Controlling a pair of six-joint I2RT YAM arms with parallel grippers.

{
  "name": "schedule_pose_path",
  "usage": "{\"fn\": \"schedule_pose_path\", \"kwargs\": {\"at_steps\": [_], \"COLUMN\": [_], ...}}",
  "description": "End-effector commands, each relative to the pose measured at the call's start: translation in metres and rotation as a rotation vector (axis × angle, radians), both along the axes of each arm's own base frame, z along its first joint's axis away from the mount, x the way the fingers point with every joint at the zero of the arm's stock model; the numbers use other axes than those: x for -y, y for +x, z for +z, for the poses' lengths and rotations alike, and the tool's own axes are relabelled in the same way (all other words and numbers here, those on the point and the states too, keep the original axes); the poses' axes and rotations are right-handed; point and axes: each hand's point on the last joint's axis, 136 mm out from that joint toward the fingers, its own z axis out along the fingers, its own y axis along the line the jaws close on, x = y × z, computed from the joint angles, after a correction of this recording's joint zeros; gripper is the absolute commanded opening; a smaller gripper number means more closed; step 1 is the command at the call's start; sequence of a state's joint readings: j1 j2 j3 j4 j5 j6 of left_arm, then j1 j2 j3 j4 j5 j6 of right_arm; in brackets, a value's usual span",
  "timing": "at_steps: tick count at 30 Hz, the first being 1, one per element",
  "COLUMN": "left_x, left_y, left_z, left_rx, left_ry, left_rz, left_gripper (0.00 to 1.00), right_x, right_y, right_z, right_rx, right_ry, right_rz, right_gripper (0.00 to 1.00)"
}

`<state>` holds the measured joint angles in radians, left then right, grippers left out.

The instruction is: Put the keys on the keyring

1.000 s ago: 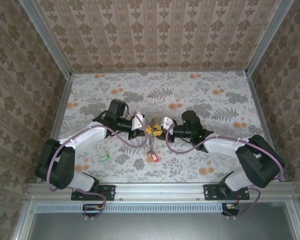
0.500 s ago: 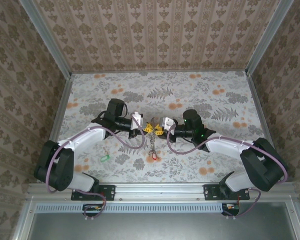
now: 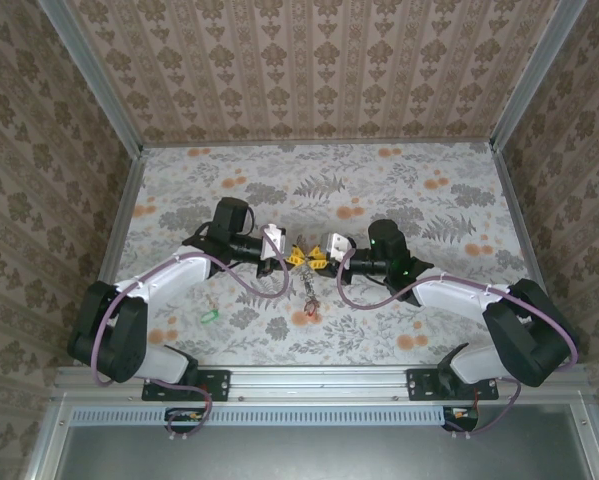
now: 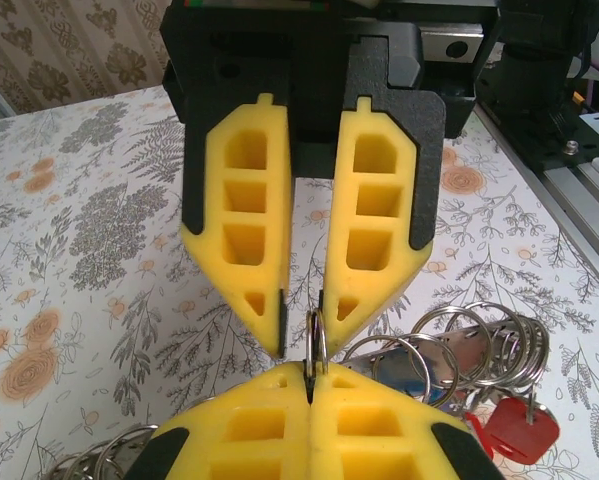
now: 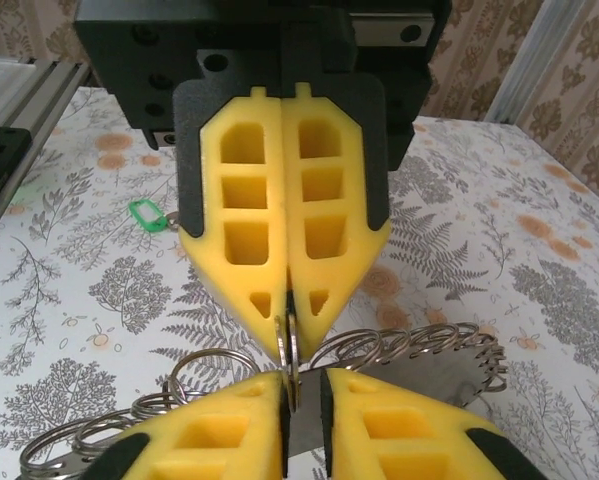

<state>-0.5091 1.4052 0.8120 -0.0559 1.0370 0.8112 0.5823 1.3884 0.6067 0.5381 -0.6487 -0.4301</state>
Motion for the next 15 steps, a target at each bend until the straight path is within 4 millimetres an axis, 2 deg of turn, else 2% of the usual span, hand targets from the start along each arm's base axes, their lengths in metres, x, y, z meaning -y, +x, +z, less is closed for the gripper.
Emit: {"fn": "schedule_pose_path", "kwargs": {"at_steps": [1, 3, 5, 7, 10, 15], "left_x": [-0.001, -0.001, -0.002, -0.005, -0.010, -0.014], "left_y": [-0.006, -0.005, -0.005, -0.007, -0.013, -0.014], "left_z": [0.010, 0.010, 0.011, 0.011, 0.012, 0.017], "left_rx": [0.000, -0.002, -0.005, -0.024, -0.059, -0.075], "left_ry": [-0.026, -0.027, -0.026, -0.014, -0.021, -0.042], "left_rz": [-0.021, -0.020, -0.018, -0.017, -0.035, -0.046], "left_gripper": [0.00, 0.00, 0.00, 0.08, 0.14, 0.16], "right_x": [-0.002, -0.002, -0.002, -0.002, -0.002, -0.001], "right_y": [-0.001, -0.001, -0.001, -0.002, -0.002, -0.003], "right_z": [0.013, 0.011, 0.012, 0.018, 0.032, 0.050], "right_rx": [0.025, 0.021, 0.024, 0.032, 0.047, 0.058], "right_ry": [0.036, 0.028, 0.032, 0.055, 0.111, 0.211], "right_rz": [0.023, 0.024, 0.024, 0.023, 0.020, 0.037], "right_gripper": [0.07, 0.00, 0.00, 0.00, 0.00, 0.00]}}
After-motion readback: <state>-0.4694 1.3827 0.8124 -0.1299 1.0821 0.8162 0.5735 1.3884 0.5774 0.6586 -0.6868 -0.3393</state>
